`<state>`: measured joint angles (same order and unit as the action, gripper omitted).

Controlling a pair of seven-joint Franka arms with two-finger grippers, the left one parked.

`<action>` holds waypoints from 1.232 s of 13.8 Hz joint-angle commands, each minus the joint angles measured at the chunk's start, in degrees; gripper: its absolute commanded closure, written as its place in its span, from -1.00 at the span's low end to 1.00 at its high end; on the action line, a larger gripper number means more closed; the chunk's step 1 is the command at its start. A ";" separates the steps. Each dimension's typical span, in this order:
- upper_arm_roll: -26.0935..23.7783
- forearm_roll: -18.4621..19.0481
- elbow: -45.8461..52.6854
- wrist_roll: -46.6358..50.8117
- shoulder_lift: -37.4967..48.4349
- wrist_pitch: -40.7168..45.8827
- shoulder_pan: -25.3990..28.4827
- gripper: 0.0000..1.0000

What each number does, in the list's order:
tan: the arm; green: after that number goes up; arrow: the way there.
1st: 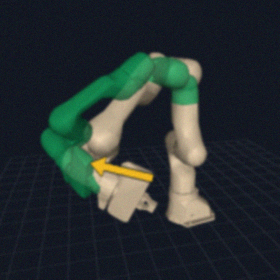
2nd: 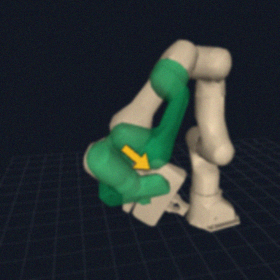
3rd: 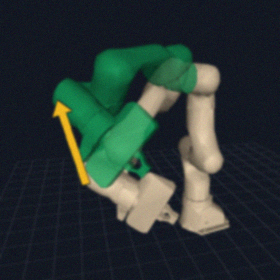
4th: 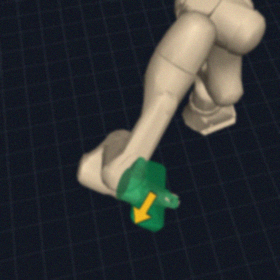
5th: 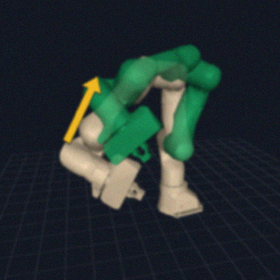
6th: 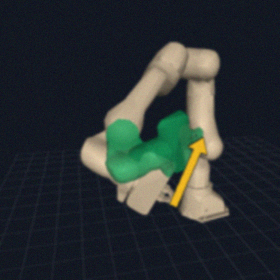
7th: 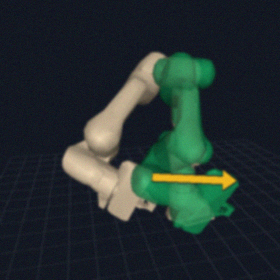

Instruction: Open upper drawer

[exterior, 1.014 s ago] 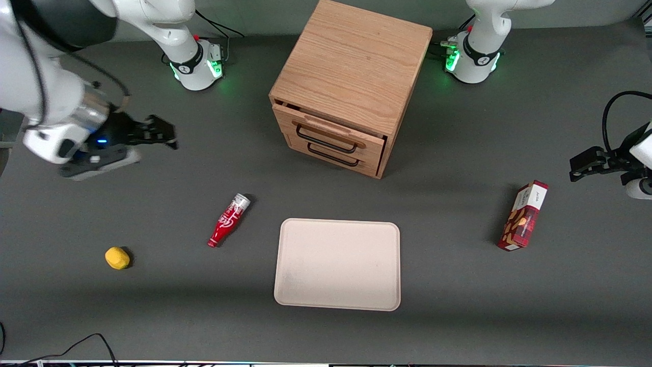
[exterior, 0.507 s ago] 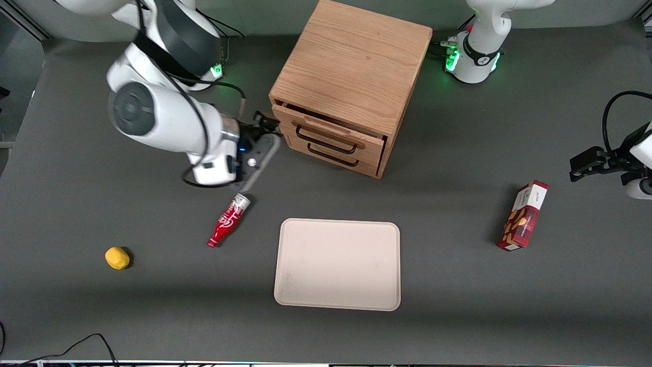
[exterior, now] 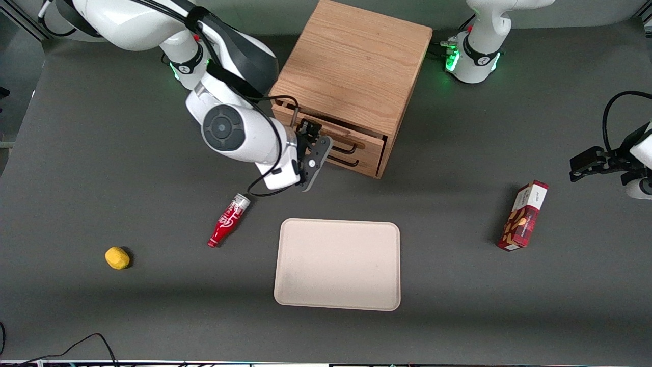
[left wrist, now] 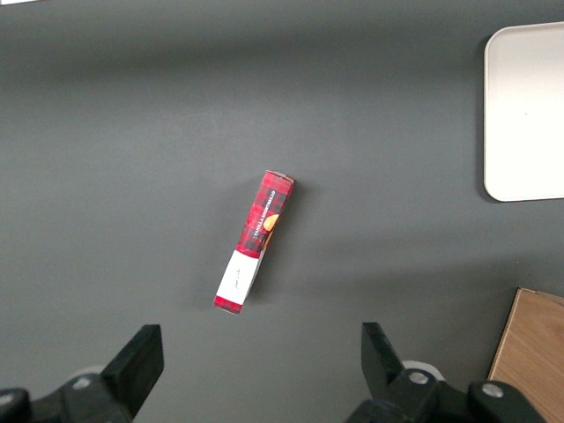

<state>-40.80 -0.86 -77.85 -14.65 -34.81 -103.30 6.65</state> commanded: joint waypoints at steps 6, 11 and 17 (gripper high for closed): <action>-0.42 5.16 -2.39 0.41 -2.01 -5.33 2.32 -1.00; -0.16 9.38 -2.30 -0.11 -3.42 -6.04 2.41 -1.00; 2.57 9.21 0.77 -2.93 -3.42 -6.04 1.62 -1.00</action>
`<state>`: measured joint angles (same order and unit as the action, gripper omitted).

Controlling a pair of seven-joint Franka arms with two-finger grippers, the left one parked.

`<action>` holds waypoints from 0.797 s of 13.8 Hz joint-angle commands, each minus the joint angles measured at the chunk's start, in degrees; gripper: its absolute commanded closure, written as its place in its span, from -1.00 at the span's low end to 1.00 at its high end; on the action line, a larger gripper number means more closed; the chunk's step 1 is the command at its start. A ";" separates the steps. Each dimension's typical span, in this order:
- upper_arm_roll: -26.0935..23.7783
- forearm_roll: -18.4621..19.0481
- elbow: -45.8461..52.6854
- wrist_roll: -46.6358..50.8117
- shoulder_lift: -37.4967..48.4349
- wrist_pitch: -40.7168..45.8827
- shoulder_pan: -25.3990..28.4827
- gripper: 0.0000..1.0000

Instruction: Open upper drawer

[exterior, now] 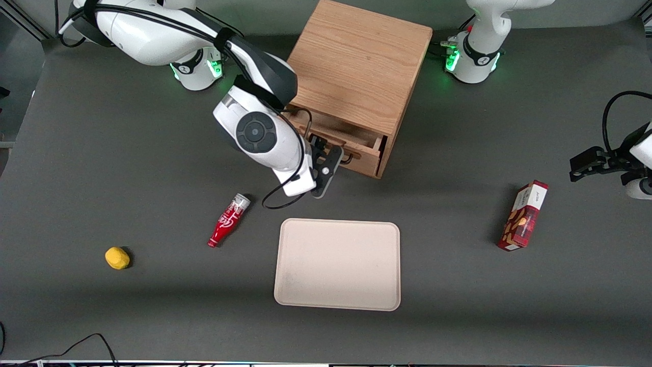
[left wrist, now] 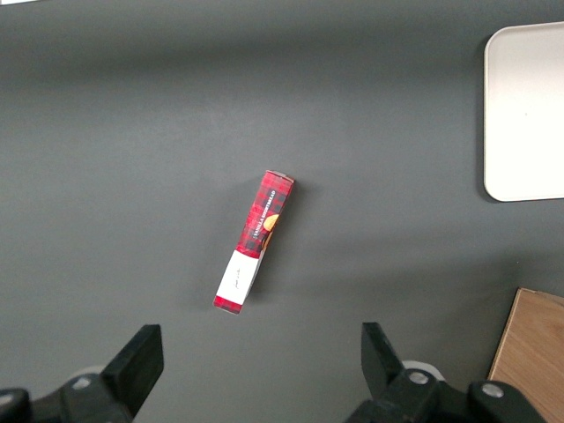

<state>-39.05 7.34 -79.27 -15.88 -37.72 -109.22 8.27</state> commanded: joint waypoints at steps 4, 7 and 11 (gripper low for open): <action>3.97 1.19 3.33 -3.01 -0.69 -0.99 0.78 -1.00; 6.43 1.10 3.51 -4.60 -1.04 -4.76 0.87 -1.00; 9.07 1.10 4.29 -5.56 -1.39 -7.59 0.96 -1.00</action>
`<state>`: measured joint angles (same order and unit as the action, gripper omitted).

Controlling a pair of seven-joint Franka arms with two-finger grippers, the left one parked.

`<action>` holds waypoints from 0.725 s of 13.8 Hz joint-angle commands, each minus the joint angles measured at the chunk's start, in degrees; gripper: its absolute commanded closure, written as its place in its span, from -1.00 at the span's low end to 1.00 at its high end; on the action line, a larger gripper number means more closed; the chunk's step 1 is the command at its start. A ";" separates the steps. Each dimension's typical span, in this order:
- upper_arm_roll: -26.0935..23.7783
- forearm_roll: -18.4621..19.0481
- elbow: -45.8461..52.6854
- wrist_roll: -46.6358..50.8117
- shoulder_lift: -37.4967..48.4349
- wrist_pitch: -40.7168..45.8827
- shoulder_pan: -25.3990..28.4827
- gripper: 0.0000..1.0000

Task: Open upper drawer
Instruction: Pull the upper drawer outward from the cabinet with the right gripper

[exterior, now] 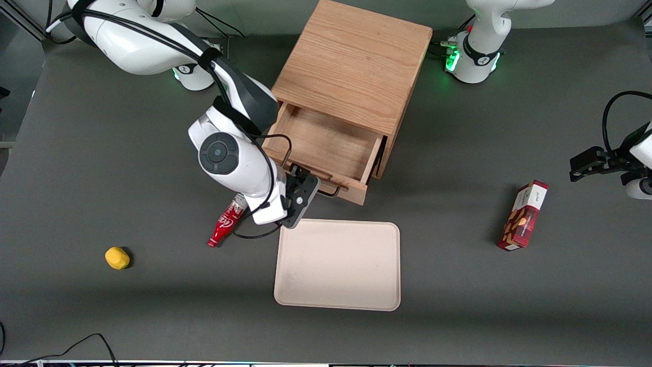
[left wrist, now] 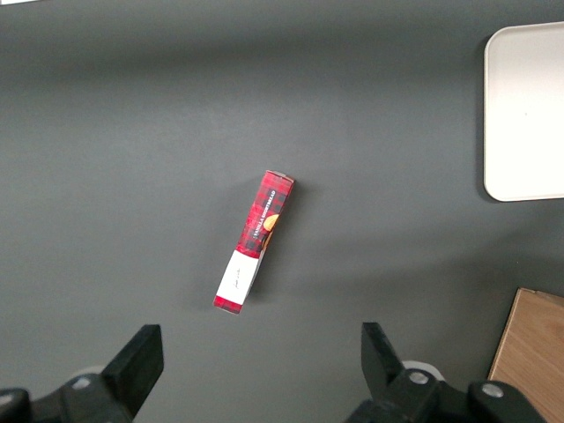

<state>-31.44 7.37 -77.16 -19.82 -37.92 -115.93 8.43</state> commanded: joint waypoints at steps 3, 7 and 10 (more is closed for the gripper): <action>4.10 0.72 3.69 -3.47 -1.63 -1.32 0.63 -1.00; 5.42 0.63 5.01 -3.47 -2.34 -1.84 0.36 -1.00; 5.69 0.19 5.45 -3.38 -2.42 -2.28 0.19 -1.00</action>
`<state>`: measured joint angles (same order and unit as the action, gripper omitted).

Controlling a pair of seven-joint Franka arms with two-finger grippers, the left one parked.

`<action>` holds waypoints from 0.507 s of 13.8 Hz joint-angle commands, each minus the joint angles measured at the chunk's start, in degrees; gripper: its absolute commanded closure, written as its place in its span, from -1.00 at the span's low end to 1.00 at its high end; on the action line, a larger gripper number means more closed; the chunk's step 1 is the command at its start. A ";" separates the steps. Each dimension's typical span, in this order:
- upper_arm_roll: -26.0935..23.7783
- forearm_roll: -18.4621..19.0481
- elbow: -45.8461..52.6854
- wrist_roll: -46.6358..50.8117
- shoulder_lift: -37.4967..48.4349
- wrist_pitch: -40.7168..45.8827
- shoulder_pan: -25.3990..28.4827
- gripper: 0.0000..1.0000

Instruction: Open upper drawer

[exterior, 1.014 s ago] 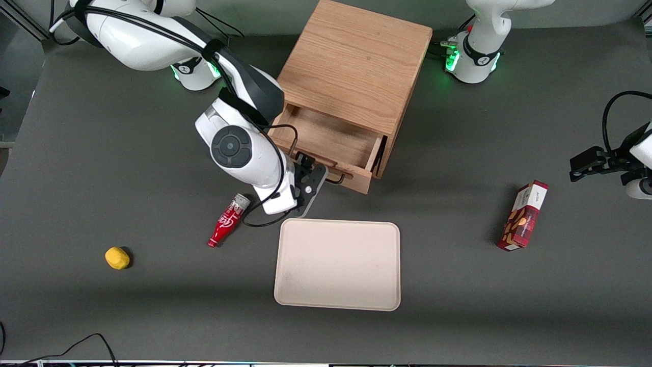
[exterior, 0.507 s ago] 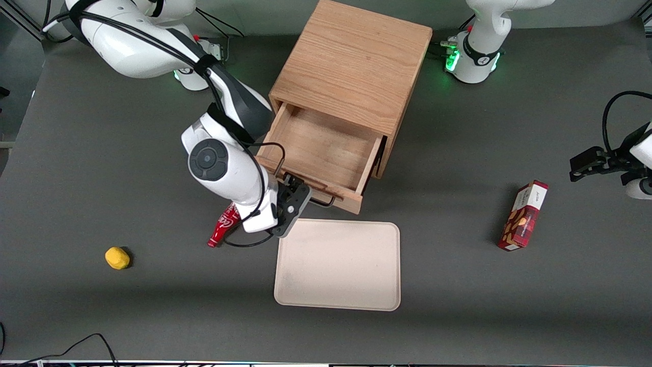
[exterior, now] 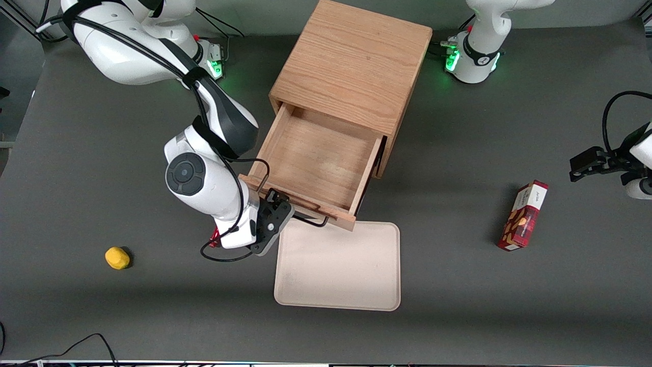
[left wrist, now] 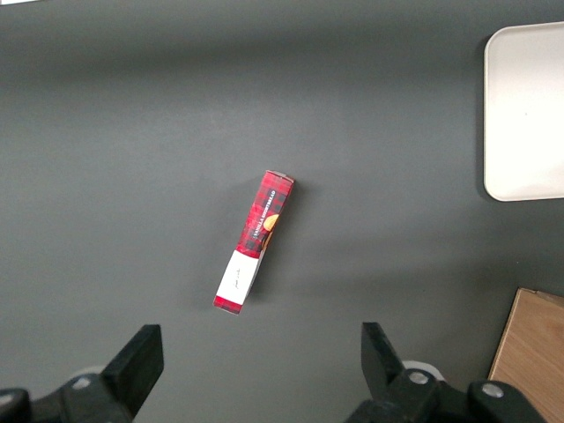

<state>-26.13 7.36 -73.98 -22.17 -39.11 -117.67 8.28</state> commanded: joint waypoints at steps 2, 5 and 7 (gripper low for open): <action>0.38 -1.90 2.34 -0.86 -1.15 -0.46 0.42 -1.00; 0.29 -8.04 2.96 -0.95 0.08 2.16 -0.01 -1.00; 0.20 -10.86 5.85 -1.12 1.05 7.25 -0.45 -1.00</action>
<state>-26.07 -0.28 -71.22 -22.16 -39.06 -115.18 8.12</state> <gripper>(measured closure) 0.000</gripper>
